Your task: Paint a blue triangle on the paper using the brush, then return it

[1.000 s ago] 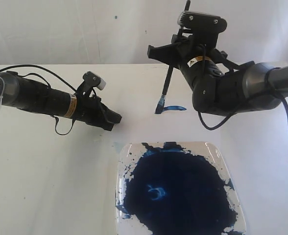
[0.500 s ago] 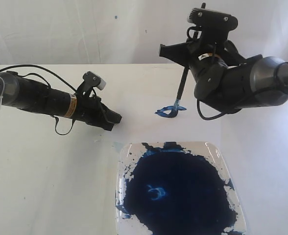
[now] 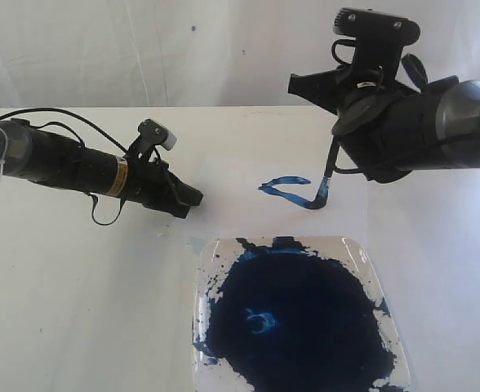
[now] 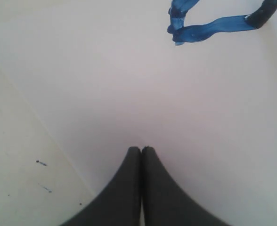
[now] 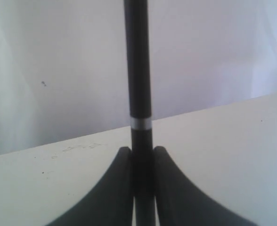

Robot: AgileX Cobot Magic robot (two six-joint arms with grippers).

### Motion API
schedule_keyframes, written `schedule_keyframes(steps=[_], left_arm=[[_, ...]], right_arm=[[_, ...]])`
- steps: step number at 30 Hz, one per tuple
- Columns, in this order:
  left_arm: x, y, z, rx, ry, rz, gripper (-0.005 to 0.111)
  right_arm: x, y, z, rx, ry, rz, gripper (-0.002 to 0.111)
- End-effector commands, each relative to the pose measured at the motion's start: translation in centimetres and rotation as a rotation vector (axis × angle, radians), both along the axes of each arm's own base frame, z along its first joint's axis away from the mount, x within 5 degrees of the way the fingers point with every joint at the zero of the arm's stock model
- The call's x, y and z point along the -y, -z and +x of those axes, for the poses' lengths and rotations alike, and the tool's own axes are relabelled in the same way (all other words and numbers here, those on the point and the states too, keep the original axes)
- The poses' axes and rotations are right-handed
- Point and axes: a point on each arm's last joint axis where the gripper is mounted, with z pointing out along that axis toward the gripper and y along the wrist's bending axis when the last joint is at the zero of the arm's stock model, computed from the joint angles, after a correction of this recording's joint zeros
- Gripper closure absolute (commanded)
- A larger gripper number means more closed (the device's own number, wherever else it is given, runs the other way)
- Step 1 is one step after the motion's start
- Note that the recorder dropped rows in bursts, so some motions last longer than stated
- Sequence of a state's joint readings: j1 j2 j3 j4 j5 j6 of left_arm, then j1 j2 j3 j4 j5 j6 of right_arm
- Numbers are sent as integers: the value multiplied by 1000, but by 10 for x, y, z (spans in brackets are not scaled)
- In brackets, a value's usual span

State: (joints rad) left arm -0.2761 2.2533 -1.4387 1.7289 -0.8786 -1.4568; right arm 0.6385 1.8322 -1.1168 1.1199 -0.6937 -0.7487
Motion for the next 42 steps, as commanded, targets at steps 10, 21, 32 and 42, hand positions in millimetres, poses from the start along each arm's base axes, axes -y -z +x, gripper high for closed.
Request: schedule_keyframes(steps=[10,21,32,42], left_arm=[[2,3,-1,3,7,20,107],[2,3,-1,3,7,20,107],[1,3,-1,4,6,21,107],[1,3,-1,4,6,21,107]], right_arm=[[13,-28,-10,107,51,-22,108],[-8,-17,0,238,-107,-19,108],[-9,-12,3,270,-94,8,108],[-16,1,11,268,-110,-15,108]])
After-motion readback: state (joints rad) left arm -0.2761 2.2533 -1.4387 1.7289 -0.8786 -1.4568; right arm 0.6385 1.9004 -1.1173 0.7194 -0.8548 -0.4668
